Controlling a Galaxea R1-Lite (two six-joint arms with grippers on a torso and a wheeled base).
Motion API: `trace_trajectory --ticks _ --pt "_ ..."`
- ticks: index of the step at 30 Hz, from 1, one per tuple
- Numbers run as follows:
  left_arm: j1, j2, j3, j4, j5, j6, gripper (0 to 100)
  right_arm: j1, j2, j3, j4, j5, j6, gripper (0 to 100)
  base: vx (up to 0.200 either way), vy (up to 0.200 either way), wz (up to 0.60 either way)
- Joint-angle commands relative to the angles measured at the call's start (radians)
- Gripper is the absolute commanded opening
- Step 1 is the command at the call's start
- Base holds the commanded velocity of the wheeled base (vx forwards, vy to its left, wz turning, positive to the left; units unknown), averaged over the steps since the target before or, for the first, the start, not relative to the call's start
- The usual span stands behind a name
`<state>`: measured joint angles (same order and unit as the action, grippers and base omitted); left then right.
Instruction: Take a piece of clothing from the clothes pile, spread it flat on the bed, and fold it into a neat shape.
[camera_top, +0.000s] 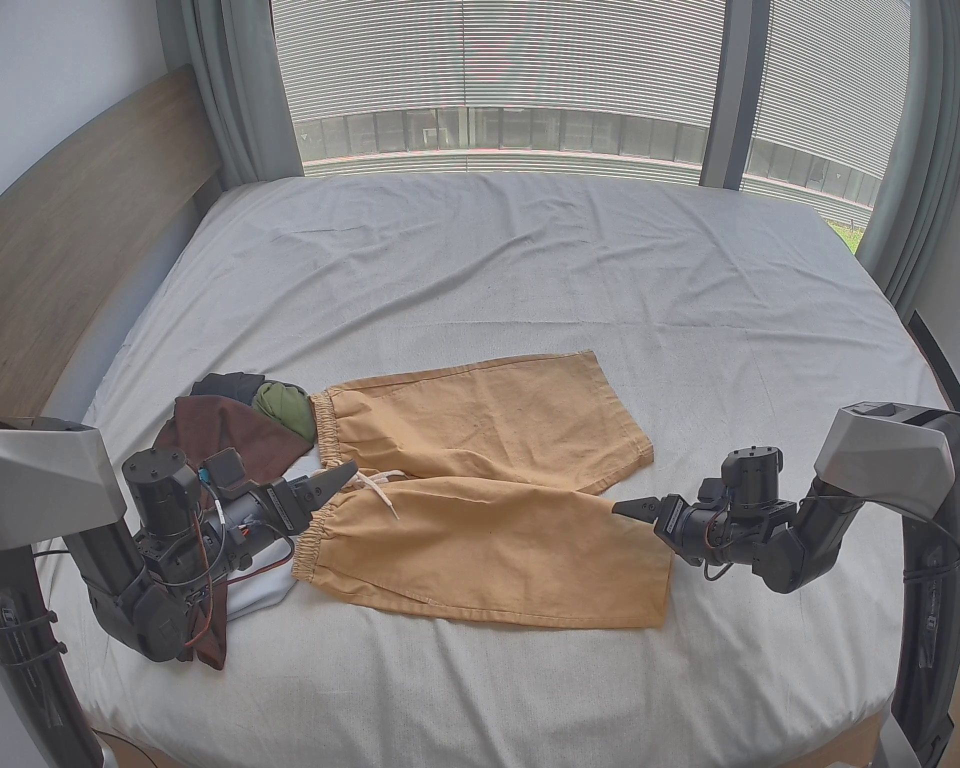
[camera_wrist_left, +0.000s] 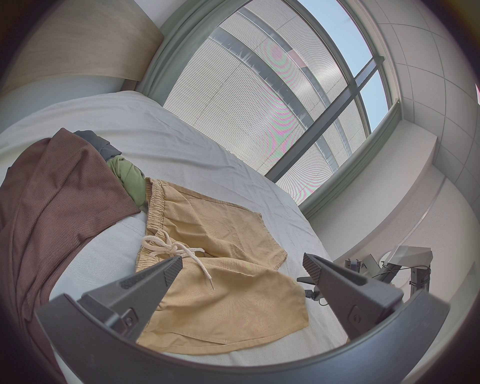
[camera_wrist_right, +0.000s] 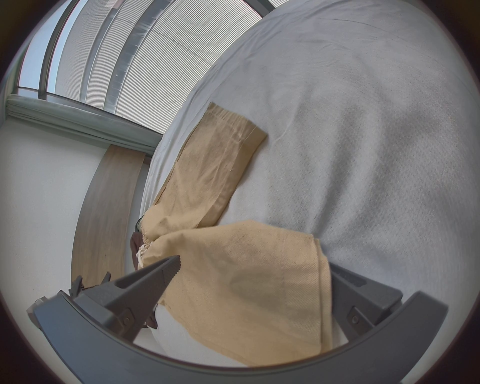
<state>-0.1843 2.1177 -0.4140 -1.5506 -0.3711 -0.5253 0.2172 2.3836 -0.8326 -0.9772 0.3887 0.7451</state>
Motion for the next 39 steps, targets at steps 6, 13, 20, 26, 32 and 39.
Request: trace_trajectory --ticks 6,13,20,26,32,39 --pt "-0.001 0.001 0.001 0.000 0.001 0.001 100 -0.004 0.035 -0.069 0.003 0.006 0.017 100 0.000 0.000 0.00" --pt "0.000 -0.004 0.003 0.000 0.001 0.001 100 -0.016 0.062 -0.132 0.017 0.007 0.053 100 0.000 0.000 0.00" --pt "-0.001 -0.001 0.004 0.000 0.001 0.001 100 -0.009 -0.047 -0.108 -0.081 0.007 0.076 100 0.000 0.000 0.00" --pt "-0.001 0.001 0.012 0.000 0.000 -0.001 100 0.022 -0.155 -0.099 -0.075 0.012 0.077 100 0.000 0.000 0.00" --pt "-0.003 0.002 0.017 0.000 0.000 -0.001 100 0.083 -0.187 -0.097 -0.075 0.012 0.076 100 0.000 0.000 0.00" --pt "-0.004 0.002 0.021 0.000 -0.002 -0.001 100 0.056 -0.123 -0.083 -0.041 0.012 0.074 100 0.000 0.000 0.00"
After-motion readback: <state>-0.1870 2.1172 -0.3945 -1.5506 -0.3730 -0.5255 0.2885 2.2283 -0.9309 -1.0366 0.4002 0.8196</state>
